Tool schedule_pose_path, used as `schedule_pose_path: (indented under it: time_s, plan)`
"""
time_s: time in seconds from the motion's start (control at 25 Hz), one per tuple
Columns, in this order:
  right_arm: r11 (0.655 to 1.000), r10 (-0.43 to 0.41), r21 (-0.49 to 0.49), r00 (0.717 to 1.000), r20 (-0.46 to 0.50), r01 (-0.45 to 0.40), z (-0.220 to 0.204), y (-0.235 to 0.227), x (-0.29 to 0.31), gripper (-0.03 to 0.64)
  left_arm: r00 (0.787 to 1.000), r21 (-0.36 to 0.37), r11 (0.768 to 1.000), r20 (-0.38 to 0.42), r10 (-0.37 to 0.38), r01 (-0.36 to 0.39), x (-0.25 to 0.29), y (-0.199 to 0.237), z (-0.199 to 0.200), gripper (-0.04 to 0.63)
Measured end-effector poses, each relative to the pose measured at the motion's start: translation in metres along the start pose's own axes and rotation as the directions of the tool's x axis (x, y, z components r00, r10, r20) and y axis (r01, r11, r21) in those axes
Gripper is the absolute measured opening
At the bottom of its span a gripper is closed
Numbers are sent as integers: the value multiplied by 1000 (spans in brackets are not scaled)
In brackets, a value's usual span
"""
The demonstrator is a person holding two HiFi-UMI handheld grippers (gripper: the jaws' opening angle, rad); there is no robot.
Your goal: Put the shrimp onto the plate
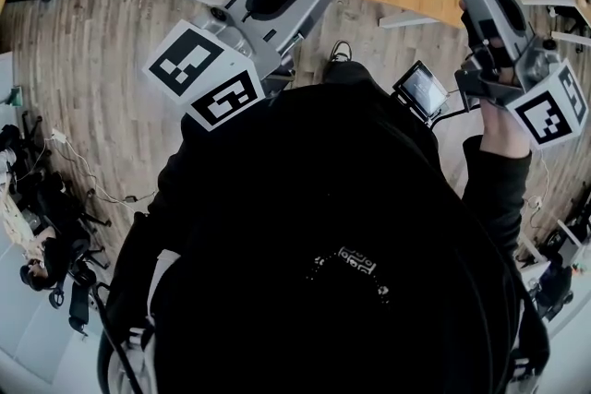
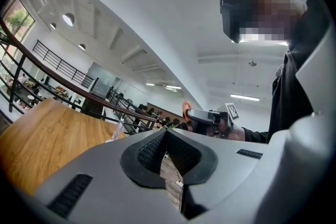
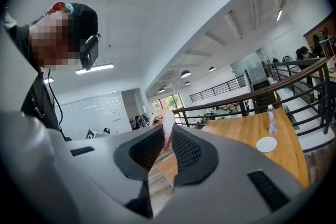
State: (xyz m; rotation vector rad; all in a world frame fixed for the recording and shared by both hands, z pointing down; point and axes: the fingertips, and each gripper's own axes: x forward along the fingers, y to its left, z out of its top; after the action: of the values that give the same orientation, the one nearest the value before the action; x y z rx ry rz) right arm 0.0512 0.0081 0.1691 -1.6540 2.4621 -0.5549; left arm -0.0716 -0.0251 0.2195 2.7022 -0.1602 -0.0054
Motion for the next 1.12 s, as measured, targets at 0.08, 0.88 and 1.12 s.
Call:
schedule_pose_path:
  time_s: [0.08, 0.88, 1.12]
  plan:
    - [1000, 7, 7, 1000, -7, -7, 2, -12, 3, 63, 1000, -3, 1000, -2, 9, -9, 9, 4, 1, 3]
    - [995, 38, 94, 999, 11, -39, 33, -158, -19, 63, 993, -6, 1000, -120, 20, -21, 152, 5, 1, 3]
    - [993, 36, 115, 999, 38, -40, 30, -174, -35, 63, 987, 12, 999, -154, 42, -40, 164, 4, -2, 3]
